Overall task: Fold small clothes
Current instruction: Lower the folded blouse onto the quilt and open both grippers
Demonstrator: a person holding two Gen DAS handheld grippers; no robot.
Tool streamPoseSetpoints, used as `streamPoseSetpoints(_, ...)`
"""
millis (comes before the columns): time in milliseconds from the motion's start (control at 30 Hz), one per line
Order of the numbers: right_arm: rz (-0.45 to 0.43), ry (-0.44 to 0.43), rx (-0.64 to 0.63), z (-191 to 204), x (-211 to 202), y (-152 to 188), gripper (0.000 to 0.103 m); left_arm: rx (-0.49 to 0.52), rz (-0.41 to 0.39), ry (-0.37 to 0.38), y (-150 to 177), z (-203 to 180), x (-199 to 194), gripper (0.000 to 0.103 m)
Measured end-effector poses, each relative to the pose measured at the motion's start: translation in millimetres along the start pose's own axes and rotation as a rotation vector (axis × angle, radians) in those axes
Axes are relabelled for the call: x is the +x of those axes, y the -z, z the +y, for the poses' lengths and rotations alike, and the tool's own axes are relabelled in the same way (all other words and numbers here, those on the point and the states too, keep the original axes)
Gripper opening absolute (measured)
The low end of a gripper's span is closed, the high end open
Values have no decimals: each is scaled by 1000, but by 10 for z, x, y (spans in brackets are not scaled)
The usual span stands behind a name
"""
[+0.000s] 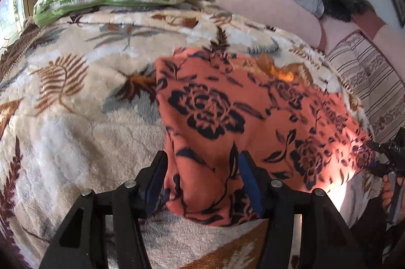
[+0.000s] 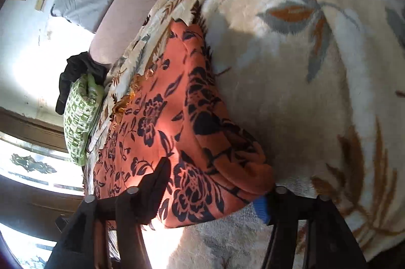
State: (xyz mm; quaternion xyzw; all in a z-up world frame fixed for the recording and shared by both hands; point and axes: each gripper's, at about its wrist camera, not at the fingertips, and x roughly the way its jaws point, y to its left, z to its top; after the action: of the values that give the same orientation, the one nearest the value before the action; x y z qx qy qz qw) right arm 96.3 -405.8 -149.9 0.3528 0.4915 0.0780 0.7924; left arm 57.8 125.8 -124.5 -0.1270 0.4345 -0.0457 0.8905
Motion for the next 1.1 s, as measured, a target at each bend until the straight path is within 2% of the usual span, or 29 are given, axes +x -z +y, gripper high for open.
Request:
streamPoseSetpoints(33,-26,-3,-34,47,-98,-37,70,-1,-39,-11,-78,45,-77,73)
streamPoseSetpoints(67,-44,22,-76,96,-177,-91,70,-4,-68,-24,-156,88,-129,77)
streamPoseSetpoints(133,-90,68,-161,204,-289,-255,70,-25,-85,-17,-326,210,-131,77)
streamPoseSetpoints(267,-85,44,-295,450,-201,-650,70,-65,-28,76,-606,373,179,77)
streamPoseSetpoints(367,-29,64,-366,549,87,-917,70,-41,57,80,-746,305,530,75)
streamPoseSetpoints(400,-8,74,-375,554,189,-985,70,-32,83,81,-748,274,618,72)
streamPoseSetpoints(467,36,89,-393,565,400,-1092,70,-17,132,72,-770,233,779,48)
streamPoseSetpoints(500,40,103,-409,549,453,-1121,70,-12,155,53,-766,232,839,41)
streamPoseSetpoints(567,58,121,-405,517,582,-1191,70,-7,153,45,-764,234,887,25)
streamPoseSetpoints(633,57,134,-403,494,666,-1242,69,20,141,43,-781,210,884,15)
streamPoseSetpoints(667,61,142,-416,504,708,-1259,65,46,135,35,-793,180,872,11)
streamPoseSetpoints(733,87,146,-435,535,800,-1278,35,109,115,16,-818,104,817,6)
streamPoseSetpoints(800,85,209,-493,629,853,-1266,11,160,66,5,-888,23,712,5)
streamPoseSetpoints(867,47,244,-536,745,783,-1243,8,213,-5,5,-969,-81,537,5)
streamPoseSetpoints(1000,-97,263,-595,996,400,-1245,7,309,-131,7,-1226,-291,352,5)
streamPoseSetpoints(1067,-143,281,-579,1005,339,-1332,6,320,-110,-24,-1331,-311,560,6)
streamPoseSetpoints(1100,-161,299,-559,962,373,-1395,6,328,-83,-70,-1343,-286,751,6)
